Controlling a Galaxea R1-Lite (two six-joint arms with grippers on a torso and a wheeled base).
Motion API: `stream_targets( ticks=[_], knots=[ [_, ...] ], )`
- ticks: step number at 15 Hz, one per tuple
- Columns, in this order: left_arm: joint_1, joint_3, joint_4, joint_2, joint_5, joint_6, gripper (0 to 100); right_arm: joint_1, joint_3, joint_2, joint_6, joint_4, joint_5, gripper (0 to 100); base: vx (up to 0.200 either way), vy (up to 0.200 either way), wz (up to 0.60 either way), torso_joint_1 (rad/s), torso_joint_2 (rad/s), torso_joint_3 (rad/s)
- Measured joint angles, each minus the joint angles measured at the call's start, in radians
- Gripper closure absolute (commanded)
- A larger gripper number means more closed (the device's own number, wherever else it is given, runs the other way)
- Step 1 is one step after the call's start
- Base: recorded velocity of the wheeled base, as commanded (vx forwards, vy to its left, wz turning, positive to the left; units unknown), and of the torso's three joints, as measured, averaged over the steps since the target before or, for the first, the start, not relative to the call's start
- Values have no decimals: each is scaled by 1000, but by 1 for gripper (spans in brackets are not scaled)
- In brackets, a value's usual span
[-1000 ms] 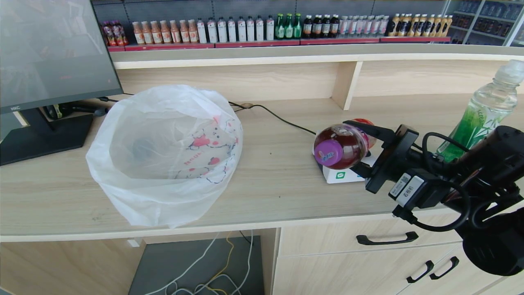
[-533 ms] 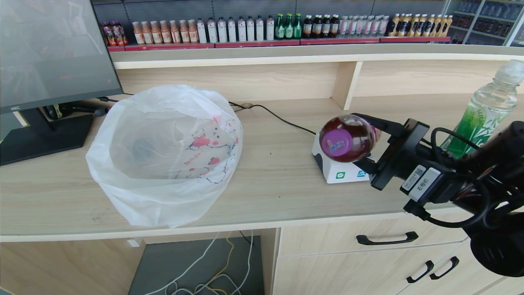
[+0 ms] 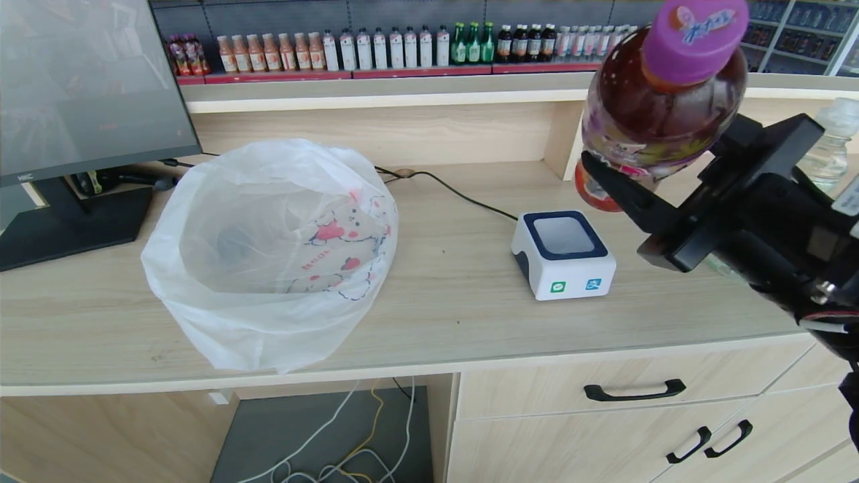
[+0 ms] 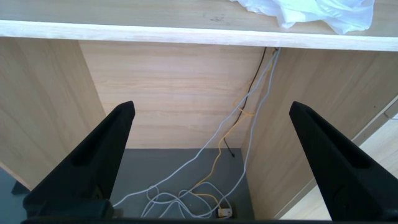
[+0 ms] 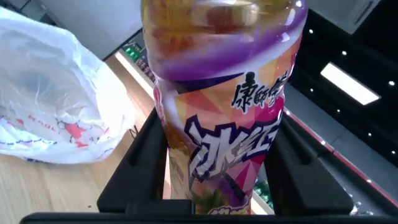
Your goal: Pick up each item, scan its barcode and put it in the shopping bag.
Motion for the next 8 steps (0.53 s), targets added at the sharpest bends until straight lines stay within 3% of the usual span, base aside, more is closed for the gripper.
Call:
stream_targets(
  ticks=[4,8],
  knots=[
    [0,0,0,0,0,1,0,104,-13,-114,122,83,-151,100,0,0,0,0,0,0],
    [0,0,0,0,0,0,0,118,-32,-265,230,441,-333,100,0,0,0,0,0,0]
  ],
)
